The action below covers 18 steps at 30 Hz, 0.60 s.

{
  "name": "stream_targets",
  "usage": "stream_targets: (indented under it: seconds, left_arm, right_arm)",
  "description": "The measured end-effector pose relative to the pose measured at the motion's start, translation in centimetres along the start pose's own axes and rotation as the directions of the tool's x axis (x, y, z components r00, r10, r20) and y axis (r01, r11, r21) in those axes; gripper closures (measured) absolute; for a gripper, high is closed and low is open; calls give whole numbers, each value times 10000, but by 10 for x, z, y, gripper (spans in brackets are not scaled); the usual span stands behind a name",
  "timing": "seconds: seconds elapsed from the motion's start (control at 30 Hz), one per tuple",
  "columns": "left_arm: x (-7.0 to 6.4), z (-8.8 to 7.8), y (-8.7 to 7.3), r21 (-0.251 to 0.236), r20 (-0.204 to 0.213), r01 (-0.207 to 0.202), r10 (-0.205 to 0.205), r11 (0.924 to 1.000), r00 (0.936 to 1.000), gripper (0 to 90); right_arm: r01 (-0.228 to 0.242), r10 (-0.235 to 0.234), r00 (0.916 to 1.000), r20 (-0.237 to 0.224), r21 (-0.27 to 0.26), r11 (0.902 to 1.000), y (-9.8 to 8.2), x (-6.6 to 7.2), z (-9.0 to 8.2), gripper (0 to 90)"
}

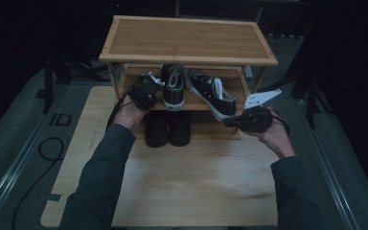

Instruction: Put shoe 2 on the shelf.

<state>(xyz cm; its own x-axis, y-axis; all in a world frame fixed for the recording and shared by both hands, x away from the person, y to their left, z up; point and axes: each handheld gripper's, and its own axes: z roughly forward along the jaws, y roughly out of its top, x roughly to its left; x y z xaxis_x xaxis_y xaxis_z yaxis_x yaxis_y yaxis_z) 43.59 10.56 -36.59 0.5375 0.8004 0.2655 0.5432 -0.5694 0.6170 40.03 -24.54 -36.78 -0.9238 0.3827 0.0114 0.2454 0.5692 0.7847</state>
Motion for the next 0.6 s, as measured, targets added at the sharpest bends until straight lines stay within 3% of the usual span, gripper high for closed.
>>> stream_targets:
  seconds: [0.2,0.5,0.6]
  left_arm:
    - [-1,0,1,54,-51,-24,24,10000,10000,900]
    - [1,0,0,13,44,45,-45,10000,10000,900]
    - [2,0,0,-4,99,95,-95,10000,9999,900]
  right_arm:
    - [-306,308,9993,222,-94,9995,-15,-7,-11,900]
    - [-493,501,9972,564,-144,9987,-21,-14,-18,900]
    - [-654,668,9967,470,-297,9974,-23,-17,-19,900]
